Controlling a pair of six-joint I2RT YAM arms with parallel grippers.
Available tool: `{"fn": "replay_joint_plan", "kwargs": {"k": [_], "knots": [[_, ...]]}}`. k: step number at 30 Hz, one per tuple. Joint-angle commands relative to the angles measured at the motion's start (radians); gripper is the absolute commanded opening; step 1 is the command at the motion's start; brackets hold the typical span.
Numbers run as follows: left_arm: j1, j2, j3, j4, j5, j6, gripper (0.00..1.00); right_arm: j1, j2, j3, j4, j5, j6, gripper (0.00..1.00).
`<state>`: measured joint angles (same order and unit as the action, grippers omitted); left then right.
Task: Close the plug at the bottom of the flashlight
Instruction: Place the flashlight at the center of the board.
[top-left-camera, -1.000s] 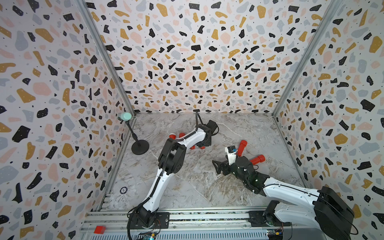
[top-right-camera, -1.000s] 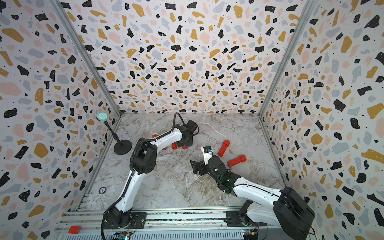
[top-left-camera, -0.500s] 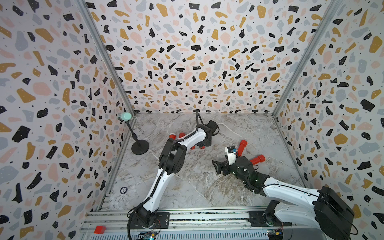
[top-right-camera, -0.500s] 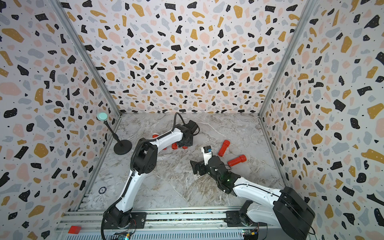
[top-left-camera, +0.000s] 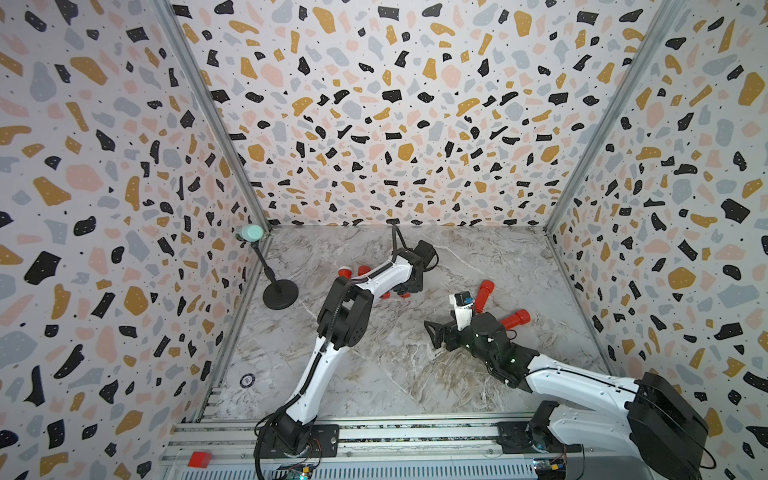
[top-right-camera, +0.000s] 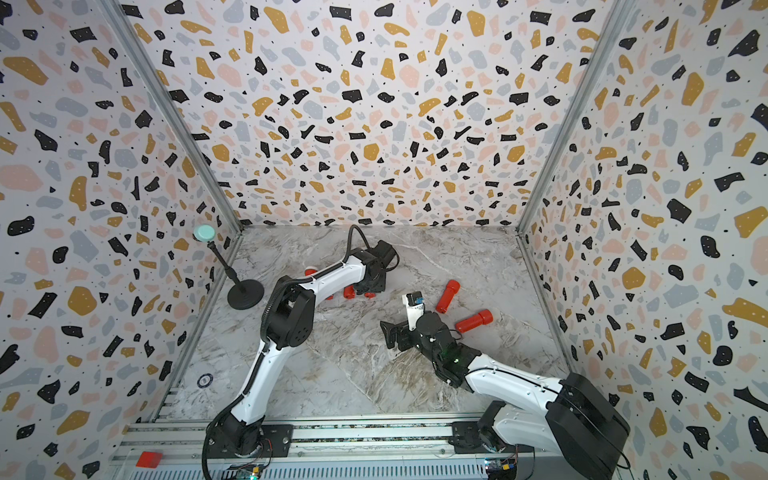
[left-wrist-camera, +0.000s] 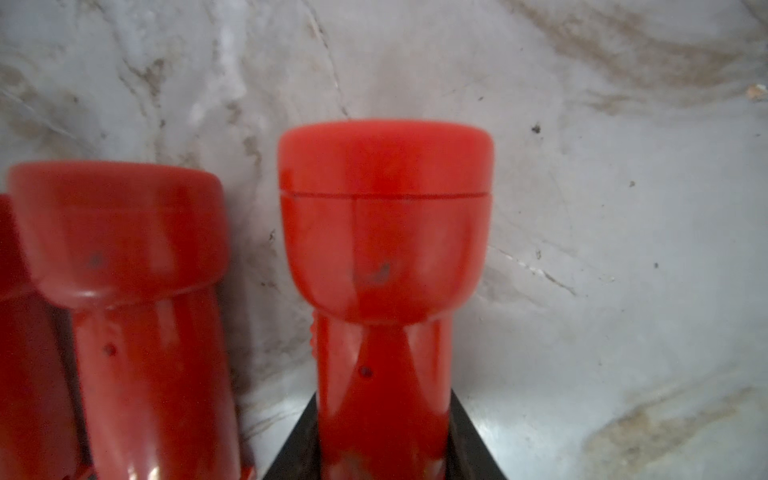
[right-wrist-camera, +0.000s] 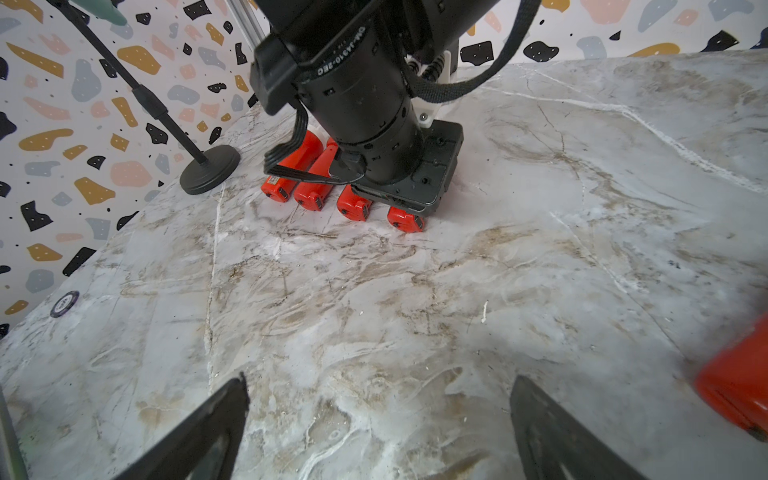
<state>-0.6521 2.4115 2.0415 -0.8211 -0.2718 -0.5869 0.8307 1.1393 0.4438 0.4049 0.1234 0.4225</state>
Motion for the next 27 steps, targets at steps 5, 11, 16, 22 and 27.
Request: {"fn": "replay_joint_plan", "kwargs": {"k": [5,11,16,22,27], "knots": [[-0.001,0.01,0.002,-0.038,-0.012,0.01,0.19,0.003,0.005,0.004,0.018,-0.003,0.007,1.0],[-0.001,0.007,-0.003,-0.039,-0.014,0.011,0.29,0.004,0.005,0.004,0.019,-0.004,0.008,0.99],[-0.001,0.003,-0.003,-0.039,-0.011,0.01,0.44,0.005,0.006,0.004,0.02,-0.005,0.009,1.0],[-0.003,0.002,-0.004,-0.038,-0.009,0.008,0.45,0.005,0.004,0.004,0.02,-0.003,0.008,1.0],[-0.003,-0.005,-0.003,-0.038,0.0,0.004,0.45,0.005,0.002,0.003,0.019,-0.004,0.009,1.0]]}}
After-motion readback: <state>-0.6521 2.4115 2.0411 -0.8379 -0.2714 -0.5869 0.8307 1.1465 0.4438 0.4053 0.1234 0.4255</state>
